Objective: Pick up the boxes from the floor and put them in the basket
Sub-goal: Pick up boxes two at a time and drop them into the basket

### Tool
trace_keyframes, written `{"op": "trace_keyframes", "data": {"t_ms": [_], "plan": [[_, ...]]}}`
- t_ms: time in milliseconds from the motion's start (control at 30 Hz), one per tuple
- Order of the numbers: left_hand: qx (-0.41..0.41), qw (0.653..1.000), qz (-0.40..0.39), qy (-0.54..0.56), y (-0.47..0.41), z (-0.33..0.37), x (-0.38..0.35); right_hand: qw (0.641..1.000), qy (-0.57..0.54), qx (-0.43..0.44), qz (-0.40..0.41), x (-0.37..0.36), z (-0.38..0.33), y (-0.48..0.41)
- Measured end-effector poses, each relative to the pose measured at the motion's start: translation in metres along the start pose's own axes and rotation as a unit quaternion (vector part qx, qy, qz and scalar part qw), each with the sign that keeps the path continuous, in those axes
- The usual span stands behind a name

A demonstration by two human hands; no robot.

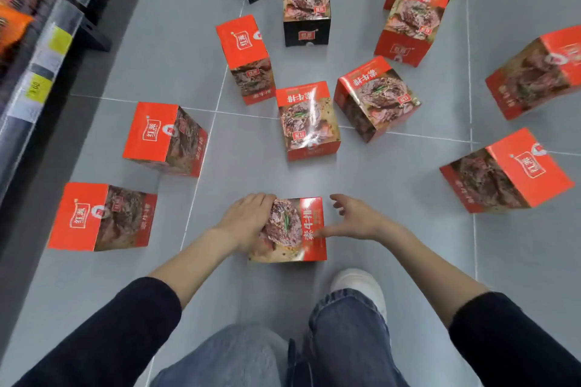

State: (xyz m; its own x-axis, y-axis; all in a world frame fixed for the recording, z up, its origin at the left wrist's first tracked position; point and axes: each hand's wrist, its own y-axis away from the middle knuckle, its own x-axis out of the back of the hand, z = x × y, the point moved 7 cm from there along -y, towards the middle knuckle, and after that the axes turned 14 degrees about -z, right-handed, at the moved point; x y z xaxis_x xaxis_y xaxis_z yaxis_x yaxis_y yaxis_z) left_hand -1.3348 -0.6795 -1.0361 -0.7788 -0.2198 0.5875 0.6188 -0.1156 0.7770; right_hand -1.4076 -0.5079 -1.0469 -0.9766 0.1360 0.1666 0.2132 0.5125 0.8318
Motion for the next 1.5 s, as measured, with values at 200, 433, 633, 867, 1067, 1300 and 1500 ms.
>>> {"op": "trace_keyframes", "data": {"t_ms": [200, 433, 633, 867, 1067, 1300, 1500], "plan": [[-0.058, 0.994, 0.086, 0.041, 0.022, 0.004, -0.009, 0.980, -0.183, -0.021, -0.073, -0.033, 0.024, -0.016], [-0.086, 0.986, 0.130, 0.054, 0.034, 0.000, -0.018, 0.948, -0.309, 0.038, -0.064, -0.061, 0.026, -0.028], [-0.084, 0.987, 0.094, 0.104, 0.031, -0.020, -0.018, 0.942, -0.334, 0.042, -0.019, -0.063, 0.019, -0.038], [0.074, 0.855, 0.429, 0.283, 0.087, -0.121, 0.058, 0.970, -0.240, 0.040, -0.007, -0.026, -0.010, -0.031], [0.276, 0.833, 0.366, 0.310, 0.074, -0.199, 0.092, 0.977, -0.208, 0.030, 0.035, 0.010, -0.010, -0.029], [0.366, 0.841, 0.268, 0.296, 0.040, -0.222, 0.088, 0.961, -0.271, 0.006, 0.059, 0.013, 0.003, -0.034], [0.365, 0.848, 0.238, 0.303, 0.049, -0.223, 0.089, 0.954, -0.293, -0.018, 0.058, 0.009, 0.006, -0.029]]}}
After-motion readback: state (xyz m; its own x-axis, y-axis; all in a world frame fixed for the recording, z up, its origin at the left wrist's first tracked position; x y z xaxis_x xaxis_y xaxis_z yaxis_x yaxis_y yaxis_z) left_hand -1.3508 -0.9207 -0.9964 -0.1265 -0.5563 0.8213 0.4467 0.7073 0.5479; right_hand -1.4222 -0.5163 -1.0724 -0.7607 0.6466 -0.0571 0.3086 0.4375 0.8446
